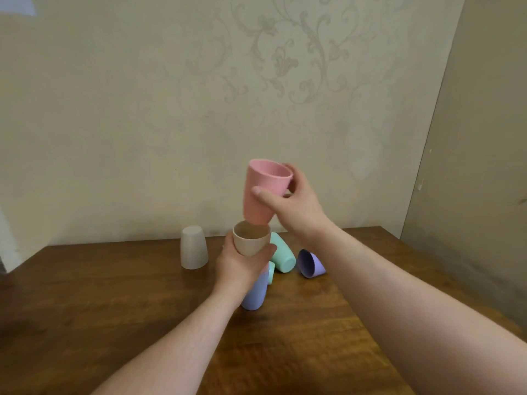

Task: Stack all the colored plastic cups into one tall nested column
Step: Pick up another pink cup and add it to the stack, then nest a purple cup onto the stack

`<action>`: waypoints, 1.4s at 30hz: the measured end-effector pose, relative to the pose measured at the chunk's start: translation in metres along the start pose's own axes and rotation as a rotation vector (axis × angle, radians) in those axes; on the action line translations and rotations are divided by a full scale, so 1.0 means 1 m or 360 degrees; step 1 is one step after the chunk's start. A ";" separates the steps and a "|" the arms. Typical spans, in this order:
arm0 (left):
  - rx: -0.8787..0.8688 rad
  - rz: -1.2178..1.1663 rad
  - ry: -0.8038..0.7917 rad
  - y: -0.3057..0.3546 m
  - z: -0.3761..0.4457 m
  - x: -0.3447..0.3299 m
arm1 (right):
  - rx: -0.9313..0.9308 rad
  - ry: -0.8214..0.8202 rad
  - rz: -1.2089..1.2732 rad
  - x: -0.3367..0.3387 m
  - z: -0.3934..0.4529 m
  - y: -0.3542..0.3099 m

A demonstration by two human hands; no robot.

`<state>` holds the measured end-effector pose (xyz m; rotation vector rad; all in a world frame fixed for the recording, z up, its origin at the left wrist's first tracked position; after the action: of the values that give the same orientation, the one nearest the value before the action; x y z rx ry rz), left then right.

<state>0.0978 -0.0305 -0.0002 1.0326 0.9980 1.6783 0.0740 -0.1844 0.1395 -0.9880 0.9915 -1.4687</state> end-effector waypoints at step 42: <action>-0.0263 -0.0016 -0.0156 -0.002 -0.006 0.024 | -0.0588 0.0232 -0.0286 0.064 -0.059 0.206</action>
<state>0.0863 -0.0085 0.0012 0.9889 0.7859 1.6556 0.0749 -0.2637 -0.0690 -1.2745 1.3417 -1.5534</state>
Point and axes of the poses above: each hand's wrist, its own z-axis towards the middle knuckle, its own x-axis out of the back of the hand, y = z × x, the point moved 9 cm from there along z, towards the middle knuckle, and after that the axes turned 8 degrees about -x, right-handed, at the moved point
